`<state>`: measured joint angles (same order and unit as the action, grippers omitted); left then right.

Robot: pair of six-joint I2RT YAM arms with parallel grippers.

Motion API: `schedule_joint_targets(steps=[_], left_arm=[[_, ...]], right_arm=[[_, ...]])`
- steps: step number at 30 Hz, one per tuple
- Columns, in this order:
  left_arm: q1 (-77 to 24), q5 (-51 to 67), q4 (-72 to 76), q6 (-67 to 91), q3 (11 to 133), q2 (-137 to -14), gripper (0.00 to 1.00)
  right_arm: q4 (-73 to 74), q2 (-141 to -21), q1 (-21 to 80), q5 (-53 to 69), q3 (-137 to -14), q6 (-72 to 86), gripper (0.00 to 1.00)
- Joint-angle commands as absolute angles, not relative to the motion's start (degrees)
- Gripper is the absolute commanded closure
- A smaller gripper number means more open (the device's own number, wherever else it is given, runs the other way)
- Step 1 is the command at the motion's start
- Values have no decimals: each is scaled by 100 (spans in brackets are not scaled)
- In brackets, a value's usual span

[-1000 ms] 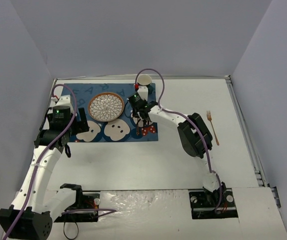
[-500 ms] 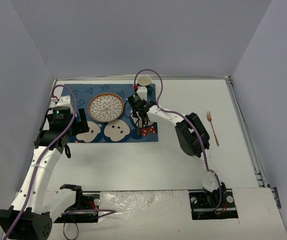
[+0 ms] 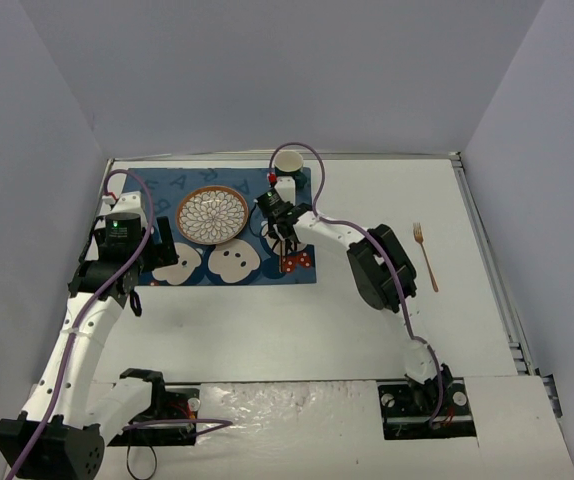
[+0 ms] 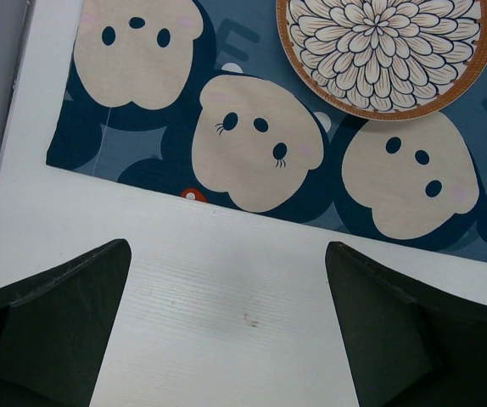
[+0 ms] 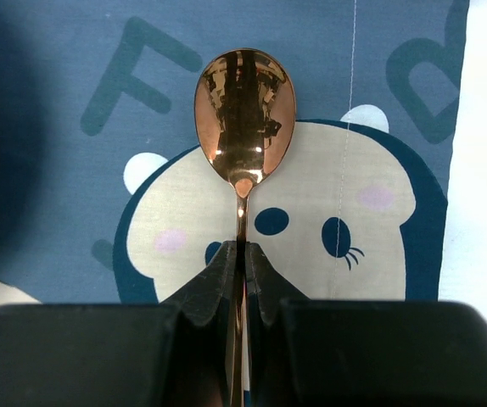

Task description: Set the dinner table for one person

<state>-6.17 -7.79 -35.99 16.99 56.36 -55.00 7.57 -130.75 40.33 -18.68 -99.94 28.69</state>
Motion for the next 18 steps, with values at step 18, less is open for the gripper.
schedule_joint_targets(steps=[18], left_arm=[[-642,-882,-3454,1749,5915,-5414,3]], right_arm=[[668,-12989,3969,-2106,-9940,2944,78]])
